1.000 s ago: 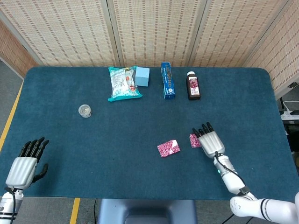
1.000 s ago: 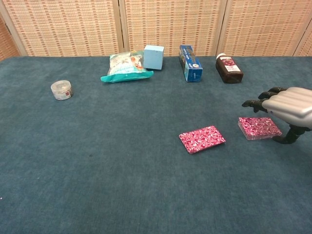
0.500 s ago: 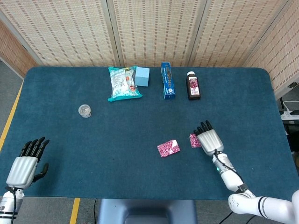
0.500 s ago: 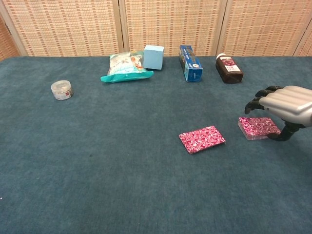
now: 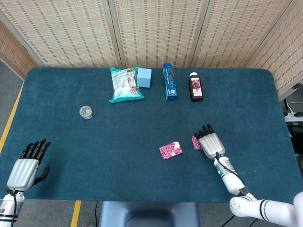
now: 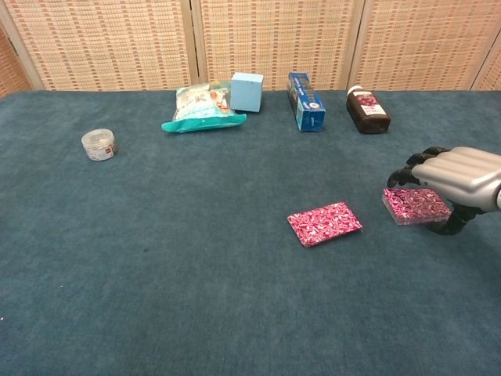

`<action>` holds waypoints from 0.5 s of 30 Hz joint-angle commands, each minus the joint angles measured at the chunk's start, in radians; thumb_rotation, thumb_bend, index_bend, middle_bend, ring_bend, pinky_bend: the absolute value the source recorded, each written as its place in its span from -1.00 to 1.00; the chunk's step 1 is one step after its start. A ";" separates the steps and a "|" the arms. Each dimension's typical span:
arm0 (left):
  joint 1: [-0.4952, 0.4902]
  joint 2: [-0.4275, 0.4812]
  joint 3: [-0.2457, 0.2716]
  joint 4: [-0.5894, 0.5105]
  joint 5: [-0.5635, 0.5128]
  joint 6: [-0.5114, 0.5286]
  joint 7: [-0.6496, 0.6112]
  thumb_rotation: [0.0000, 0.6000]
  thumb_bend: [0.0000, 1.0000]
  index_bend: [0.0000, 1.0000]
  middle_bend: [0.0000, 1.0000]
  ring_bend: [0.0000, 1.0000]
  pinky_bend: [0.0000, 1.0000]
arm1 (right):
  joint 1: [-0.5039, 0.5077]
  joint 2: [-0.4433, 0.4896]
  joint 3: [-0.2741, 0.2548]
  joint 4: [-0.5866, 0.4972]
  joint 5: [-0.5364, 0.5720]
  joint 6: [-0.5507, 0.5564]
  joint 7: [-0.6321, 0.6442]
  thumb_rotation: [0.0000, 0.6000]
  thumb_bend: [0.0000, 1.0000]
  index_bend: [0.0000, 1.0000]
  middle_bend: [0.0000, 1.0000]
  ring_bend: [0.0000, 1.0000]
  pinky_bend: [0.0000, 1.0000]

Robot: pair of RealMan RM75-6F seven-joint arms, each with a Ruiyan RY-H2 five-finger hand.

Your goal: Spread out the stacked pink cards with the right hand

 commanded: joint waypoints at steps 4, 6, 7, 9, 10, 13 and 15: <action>-0.002 0.001 0.000 -0.003 0.000 -0.002 0.004 1.00 -0.08 -1.00 -1.00 -1.00 -0.85 | 0.000 -0.009 0.005 0.008 0.009 0.005 -0.009 1.00 -0.47 -0.44 -0.54 -0.80 -1.00; -0.003 0.001 0.000 -0.002 0.000 -0.005 0.005 1.00 -0.08 -1.00 -1.00 -1.00 -0.85 | 0.000 -0.012 0.006 0.011 0.013 0.007 -0.014 1.00 -0.47 -0.42 -0.52 -0.78 -1.00; -0.004 0.000 0.000 -0.001 -0.001 -0.006 0.005 1.00 -0.08 -1.00 -1.00 -1.00 -0.85 | 0.000 -0.013 0.007 0.012 0.016 0.007 -0.017 1.00 -0.47 -0.42 -0.52 -0.77 -1.00; -0.004 0.000 0.000 0.002 -0.002 -0.008 0.003 1.00 -0.08 -1.00 -1.00 -1.00 -0.85 | 0.000 -0.015 0.008 0.012 0.019 0.010 -0.021 1.00 -0.47 -0.42 -0.52 -0.76 -1.00; -0.004 -0.001 0.000 0.002 -0.002 -0.008 0.002 1.00 -0.08 -1.00 -1.00 -1.00 -0.85 | 0.000 -0.016 0.009 0.012 0.019 0.011 -0.022 1.00 -0.47 -0.41 -0.51 -0.76 -1.00; -0.005 -0.001 0.001 0.003 -0.001 -0.009 0.002 1.00 -0.08 -1.00 -1.00 -1.00 -0.85 | -0.001 -0.018 0.010 0.015 0.020 0.015 -0.024 1.00 -0.47 -0.40 -0.49 -0.73 -1.00; -0.005 -0.001 0.002 0.002 -0.001 -0.010 0.002 1.00 -0.08 -1.00 -1.00 -1.00 -0.85 | -0.002 -0.020 0.012 0.015 0.020 0.017 -0.023 1.00 -0.47 -0.38 -0.44 -0.71 -1.00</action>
